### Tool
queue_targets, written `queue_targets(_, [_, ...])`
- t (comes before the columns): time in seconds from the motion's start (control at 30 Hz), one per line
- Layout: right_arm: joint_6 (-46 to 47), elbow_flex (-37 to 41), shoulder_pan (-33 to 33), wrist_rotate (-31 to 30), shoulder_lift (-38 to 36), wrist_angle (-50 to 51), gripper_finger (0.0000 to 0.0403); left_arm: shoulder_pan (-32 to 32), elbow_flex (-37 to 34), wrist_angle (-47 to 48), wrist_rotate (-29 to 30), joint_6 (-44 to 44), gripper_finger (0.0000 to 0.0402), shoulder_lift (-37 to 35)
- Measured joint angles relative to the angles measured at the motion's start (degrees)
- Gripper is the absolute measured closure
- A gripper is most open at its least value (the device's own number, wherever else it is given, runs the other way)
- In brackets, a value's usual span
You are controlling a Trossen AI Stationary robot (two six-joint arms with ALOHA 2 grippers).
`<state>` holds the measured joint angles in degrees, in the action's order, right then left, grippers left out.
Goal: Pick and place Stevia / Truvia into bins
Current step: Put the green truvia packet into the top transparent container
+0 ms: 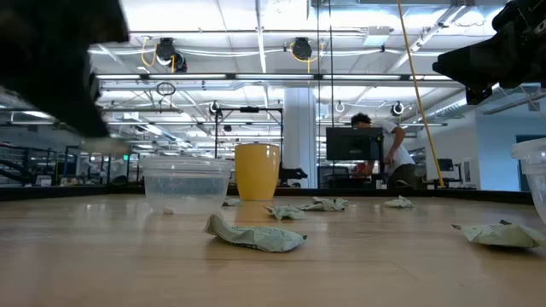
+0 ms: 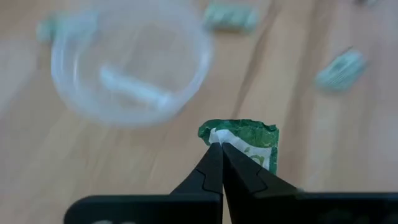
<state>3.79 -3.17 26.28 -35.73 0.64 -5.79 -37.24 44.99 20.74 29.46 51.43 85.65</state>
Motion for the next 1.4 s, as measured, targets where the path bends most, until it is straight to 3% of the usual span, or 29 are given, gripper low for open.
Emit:
queue_targets(0.13, [-0.11, -0.01, 0.0, -0.15, 0.0, -0.1, 0.0321, 1.13, 6.85, 3.83, 3.78, -8.2, 0.0399, -0.05])
queue_targets(0.27, [-0.67, 0.0, 0.0, -0.17, 0.0, -0.06, 0.0321, 5.61, 9.65, 4.63, 3.74, -16.35, 0.04, -0.09])
queue_targets(0.5, [-1.58, 0.0, 0.0, -0.17, 0.0, -0.04, 0.0321, 17.08, 8.62, 6.71, -3.32, -20.18, 0.04, -0.06])
queue_targets(0.67, [-1.53, 0.0, 0.0, -0.17, 0.0, -0.04, 0.0321, 21.63, 7.05, 6.27, -7.56, -21.6, 0.0401, 0.03])
queue_targets(1.1, [-1.81, 0.02, 0.0, -0.21, 0.04, 0.22, 0.0321, 22.73, 5.76, 0.81, -14.77, -20.92, 0.0397, 10.68])
queue_targets(1.4, [-1.51, 0.01, 0.0, -0.21, 0.09, 0.23, 0.0321, 22.76, 5.86, 0.16, -14.38, -21.15, 0.0395, 12.2])
